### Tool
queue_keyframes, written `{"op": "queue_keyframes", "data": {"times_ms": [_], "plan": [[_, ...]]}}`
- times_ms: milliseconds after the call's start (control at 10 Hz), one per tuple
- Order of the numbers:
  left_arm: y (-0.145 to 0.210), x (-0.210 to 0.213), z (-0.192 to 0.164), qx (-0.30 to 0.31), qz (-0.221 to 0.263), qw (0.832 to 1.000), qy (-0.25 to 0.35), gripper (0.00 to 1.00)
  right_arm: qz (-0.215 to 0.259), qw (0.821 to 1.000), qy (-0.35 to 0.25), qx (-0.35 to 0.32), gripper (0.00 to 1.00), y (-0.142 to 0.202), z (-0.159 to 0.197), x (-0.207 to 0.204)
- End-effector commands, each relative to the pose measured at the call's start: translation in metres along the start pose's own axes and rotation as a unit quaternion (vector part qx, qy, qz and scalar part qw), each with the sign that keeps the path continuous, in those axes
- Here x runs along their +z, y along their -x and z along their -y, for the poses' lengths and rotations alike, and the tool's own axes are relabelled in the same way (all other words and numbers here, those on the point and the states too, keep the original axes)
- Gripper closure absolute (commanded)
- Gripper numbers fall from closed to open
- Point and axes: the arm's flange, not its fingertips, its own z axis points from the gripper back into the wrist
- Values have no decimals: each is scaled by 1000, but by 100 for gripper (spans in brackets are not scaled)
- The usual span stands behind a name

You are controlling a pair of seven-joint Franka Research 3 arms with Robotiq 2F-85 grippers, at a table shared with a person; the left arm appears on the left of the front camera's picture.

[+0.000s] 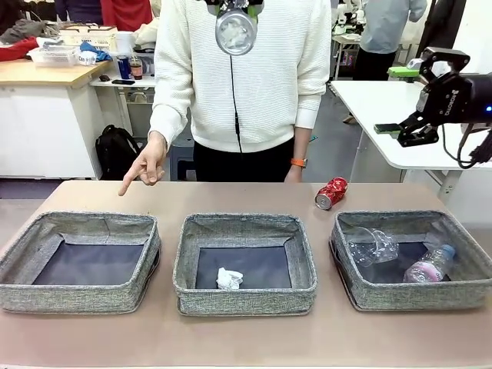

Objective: Sort the waste into the appropriate baskets.
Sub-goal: Place the picked waste into the Fabric basket indicated by the person.

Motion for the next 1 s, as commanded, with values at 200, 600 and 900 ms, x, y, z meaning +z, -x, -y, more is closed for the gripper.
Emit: {"op": "queue_keyframes", "data": {"times_ms": [200,600,900], "plan": [[25,-61,-101,14,65,998,17,59,-1,1000,-3,3,0,-3,-4,1],[122,-151,-232,115,-29,993,29,59,-1,1000,-3,3,0,-3,-4,1],[177,-219,-273,169,-31,985,33,59,-1,1000,-3,3,0,-3,-4,1]]}}
